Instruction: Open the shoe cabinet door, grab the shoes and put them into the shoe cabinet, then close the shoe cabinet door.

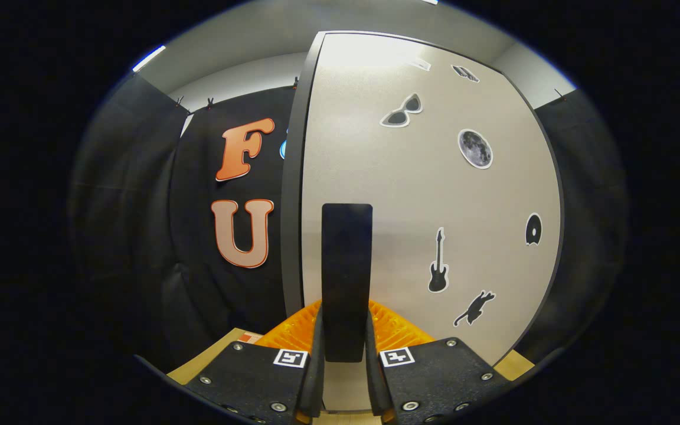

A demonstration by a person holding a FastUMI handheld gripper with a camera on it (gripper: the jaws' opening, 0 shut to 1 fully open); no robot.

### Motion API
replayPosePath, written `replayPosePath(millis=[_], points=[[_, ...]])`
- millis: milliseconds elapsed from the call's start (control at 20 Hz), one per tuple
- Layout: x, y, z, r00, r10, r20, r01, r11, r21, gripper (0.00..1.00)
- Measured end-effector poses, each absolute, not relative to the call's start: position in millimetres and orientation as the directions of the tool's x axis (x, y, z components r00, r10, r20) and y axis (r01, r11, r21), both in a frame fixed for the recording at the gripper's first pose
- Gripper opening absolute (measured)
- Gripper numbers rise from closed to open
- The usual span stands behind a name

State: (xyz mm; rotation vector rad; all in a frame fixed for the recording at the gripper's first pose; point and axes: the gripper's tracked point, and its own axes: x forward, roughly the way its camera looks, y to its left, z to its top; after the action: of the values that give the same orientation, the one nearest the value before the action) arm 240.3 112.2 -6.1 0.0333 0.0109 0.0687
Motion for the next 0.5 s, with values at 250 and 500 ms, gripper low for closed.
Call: replayPosePath(millis=[250,500], points=[[230.9,110.3,-6.8,0.996,0.084,-0.030,-0.082,0.996,0.043,0.27],[205.2,102.5,-4.0,0.994,0.109,-0.031,-0.107,0.993,0.048,0.25]])
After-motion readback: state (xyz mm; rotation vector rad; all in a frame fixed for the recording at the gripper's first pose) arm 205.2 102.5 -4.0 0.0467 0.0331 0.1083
